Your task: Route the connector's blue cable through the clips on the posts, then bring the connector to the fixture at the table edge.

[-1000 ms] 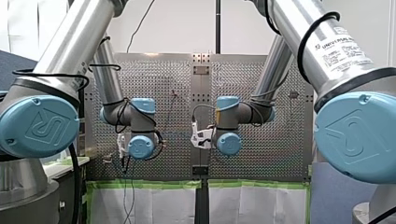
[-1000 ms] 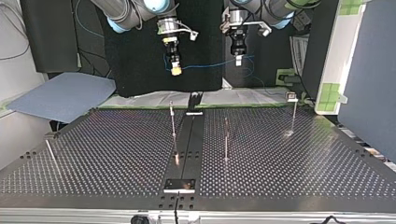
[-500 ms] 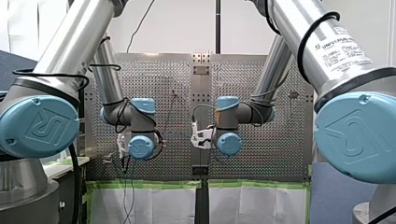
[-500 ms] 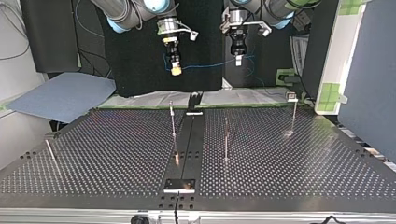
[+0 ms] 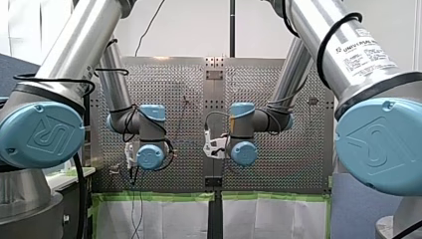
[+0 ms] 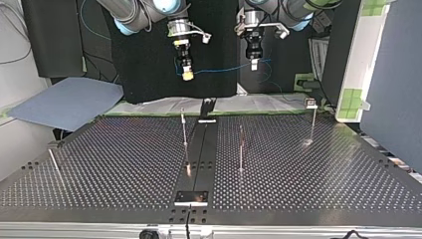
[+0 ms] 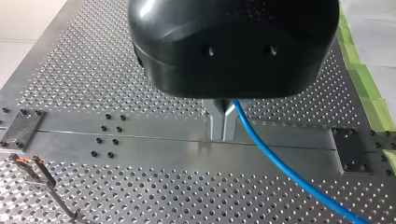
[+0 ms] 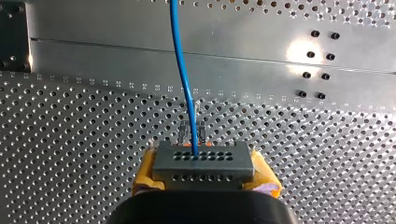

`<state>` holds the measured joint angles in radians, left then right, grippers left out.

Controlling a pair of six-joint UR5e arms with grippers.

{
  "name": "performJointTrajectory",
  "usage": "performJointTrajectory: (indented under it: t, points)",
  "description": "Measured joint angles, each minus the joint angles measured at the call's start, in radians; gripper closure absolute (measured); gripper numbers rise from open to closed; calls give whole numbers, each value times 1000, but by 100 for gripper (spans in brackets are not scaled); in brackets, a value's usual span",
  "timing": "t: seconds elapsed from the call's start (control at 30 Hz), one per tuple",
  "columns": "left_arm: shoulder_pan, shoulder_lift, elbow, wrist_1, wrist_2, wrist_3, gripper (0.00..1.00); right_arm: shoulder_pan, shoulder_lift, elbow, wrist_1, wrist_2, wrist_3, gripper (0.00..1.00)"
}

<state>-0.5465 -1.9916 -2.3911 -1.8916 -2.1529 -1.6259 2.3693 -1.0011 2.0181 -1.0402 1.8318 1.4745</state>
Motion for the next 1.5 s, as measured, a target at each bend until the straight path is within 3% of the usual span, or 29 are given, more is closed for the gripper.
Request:
performJointTrajectory:
  t: [0.97, 1.3, 1.5]
  points:
    - [-1, -3, -1, 3, 1, 0, 100, 1, 0, 0, 0, 0, 0, 99]
    - [-3, -70, -3, 17, 3, 0, 100, 0, 0, 0, 1, 1, -1, 99]
    - [-3, -81, -3, 17, 3, 0, 100, 0, 0, 0, 1, 1, -1, 99]
